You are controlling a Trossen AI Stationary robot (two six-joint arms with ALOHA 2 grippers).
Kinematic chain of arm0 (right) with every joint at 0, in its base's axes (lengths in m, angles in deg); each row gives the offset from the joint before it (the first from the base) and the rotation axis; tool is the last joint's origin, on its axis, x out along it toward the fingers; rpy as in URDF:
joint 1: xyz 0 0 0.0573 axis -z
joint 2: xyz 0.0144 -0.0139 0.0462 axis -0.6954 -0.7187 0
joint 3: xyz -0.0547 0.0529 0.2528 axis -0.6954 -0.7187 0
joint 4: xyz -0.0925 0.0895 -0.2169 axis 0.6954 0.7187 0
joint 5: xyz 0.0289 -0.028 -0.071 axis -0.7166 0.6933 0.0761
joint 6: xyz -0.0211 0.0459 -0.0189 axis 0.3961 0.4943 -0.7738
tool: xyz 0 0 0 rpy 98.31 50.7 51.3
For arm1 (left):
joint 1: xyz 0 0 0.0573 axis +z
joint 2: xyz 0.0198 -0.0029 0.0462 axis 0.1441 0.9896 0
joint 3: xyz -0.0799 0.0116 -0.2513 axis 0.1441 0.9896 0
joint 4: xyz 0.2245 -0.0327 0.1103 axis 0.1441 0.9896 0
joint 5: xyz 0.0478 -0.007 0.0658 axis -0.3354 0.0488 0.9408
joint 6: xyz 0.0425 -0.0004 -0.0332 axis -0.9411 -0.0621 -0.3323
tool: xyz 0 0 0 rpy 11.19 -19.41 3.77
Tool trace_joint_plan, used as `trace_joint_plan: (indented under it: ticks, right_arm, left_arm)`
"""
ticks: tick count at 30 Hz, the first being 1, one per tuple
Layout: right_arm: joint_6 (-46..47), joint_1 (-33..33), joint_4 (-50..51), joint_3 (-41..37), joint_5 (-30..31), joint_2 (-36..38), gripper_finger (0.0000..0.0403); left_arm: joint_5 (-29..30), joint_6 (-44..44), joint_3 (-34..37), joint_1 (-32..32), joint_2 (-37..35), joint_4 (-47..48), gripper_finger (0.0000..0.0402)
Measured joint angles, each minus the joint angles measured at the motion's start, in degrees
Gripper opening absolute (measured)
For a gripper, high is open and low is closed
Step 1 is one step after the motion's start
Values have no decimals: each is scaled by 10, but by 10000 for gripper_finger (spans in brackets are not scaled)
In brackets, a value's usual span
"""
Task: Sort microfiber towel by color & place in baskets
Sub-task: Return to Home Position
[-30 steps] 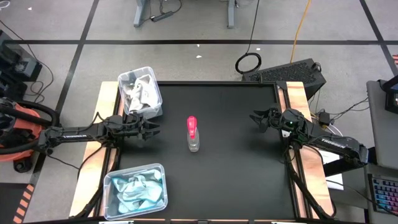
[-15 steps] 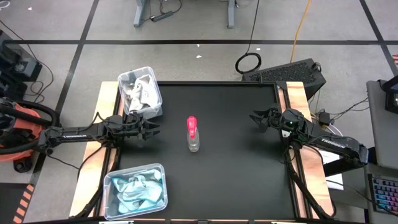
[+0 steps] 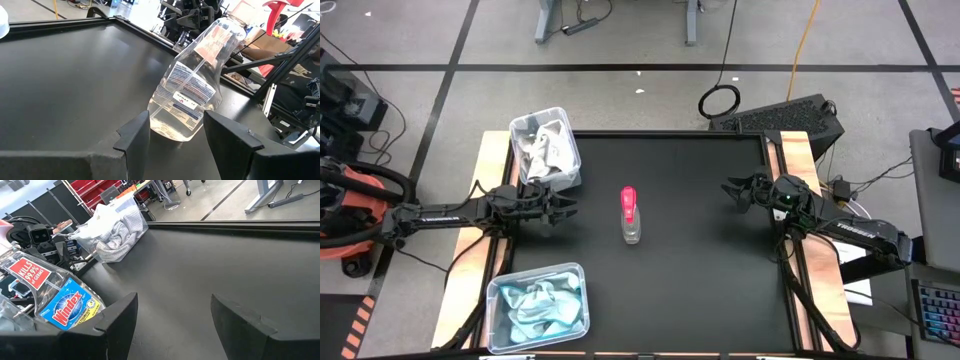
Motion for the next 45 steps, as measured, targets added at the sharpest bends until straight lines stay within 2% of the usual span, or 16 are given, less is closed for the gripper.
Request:
trace_joint_plan:
  ticks: [45]
  right_arm:
    - [0,0,0,0,0,0,242]
  left_arm:
    - [0,0,0,0,0,0,191]
